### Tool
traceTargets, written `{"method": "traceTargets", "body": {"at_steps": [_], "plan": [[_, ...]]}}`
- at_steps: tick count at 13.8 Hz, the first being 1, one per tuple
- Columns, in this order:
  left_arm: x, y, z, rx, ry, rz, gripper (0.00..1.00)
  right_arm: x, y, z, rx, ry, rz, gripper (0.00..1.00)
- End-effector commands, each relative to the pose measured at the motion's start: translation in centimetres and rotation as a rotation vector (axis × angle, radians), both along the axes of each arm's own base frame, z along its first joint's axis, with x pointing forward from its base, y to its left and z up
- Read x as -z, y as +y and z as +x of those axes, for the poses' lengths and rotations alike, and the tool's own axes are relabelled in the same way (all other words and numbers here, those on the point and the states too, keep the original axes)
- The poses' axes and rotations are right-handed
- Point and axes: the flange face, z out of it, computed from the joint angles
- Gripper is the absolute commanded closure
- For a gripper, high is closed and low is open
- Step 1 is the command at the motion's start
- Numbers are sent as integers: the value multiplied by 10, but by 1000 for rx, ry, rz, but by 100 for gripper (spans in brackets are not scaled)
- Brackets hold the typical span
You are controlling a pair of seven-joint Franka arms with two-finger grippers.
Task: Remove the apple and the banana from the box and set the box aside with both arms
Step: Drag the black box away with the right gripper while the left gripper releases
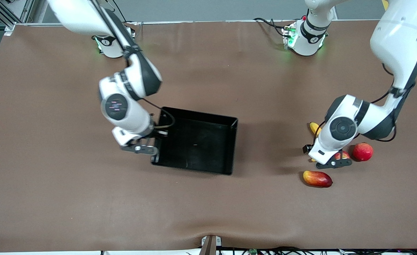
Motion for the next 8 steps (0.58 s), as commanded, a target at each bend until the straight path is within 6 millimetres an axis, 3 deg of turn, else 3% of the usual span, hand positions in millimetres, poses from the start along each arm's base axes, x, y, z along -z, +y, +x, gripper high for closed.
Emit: {"method": "traceTargets", "body": {"at_steps": [1, 4, 8], "plan": [[-95, -6, 16, -59, -62, -18, 0, -18, -77, -3, -15, 3, 10, 100], [-171, 2, 31, -112, -79, -41, 0, -12, -190, 8, -14, 14, 19, 100], [-239, 3, 15, -105, -120, 3, 0, 1, -356, 11, -103, -16, 49, 100]]}}
